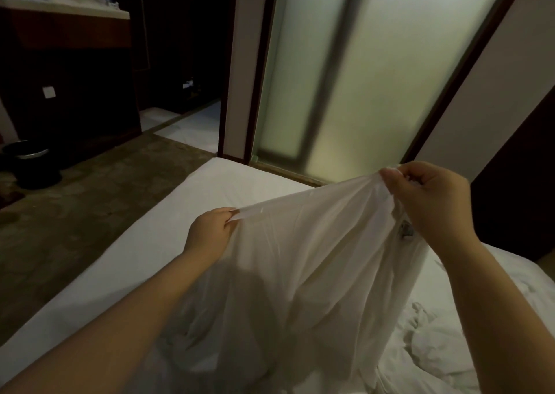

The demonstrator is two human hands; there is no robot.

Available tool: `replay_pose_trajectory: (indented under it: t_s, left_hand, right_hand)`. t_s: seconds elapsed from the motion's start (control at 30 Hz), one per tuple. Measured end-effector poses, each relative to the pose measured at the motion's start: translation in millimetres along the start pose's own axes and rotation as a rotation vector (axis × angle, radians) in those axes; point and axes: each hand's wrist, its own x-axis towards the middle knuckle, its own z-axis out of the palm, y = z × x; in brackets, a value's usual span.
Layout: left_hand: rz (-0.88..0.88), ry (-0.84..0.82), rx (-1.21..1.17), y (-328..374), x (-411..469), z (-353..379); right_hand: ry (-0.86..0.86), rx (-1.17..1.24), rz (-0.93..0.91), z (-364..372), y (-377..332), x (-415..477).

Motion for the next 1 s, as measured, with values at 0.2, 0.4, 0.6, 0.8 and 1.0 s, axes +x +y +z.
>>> replay_pose_trajectory:
  t_s: [0.2, 0.4, 0.6, 0.8, 1.0]
  left_hand:
    - [-0.07, 0.043, -0.261, 0.4, 36.5, -12.4]
    - [-0.065, -0.307, -0.568, 19.0, 64.5, -55.9]
    - [0.217, -0.479, -0.147, 43.4, 77.4, -93.0]
    - [0.228, -0.43, -0.381, 31.9, 84.1, -89.1]
    - [0.301, -0.499, -0.317, 32.8, 87.7, -88.9]
  right_hand:
    - [0.054, -0.109, 0.073, 13.8, -0.7, 9.2]
    - [-0.012, -0.331, 0.251, 17.7, 28.4, 17.6]
    - [-0.07, -0.327, 0.51, 27.9, 51.2, 10.4]
    - [-0.31, -0.4, 0.448, 48.8, 41.6, 2.2]
    - [-0.257, -0.123, 0.57, 56.0, 51.3, -6.0]
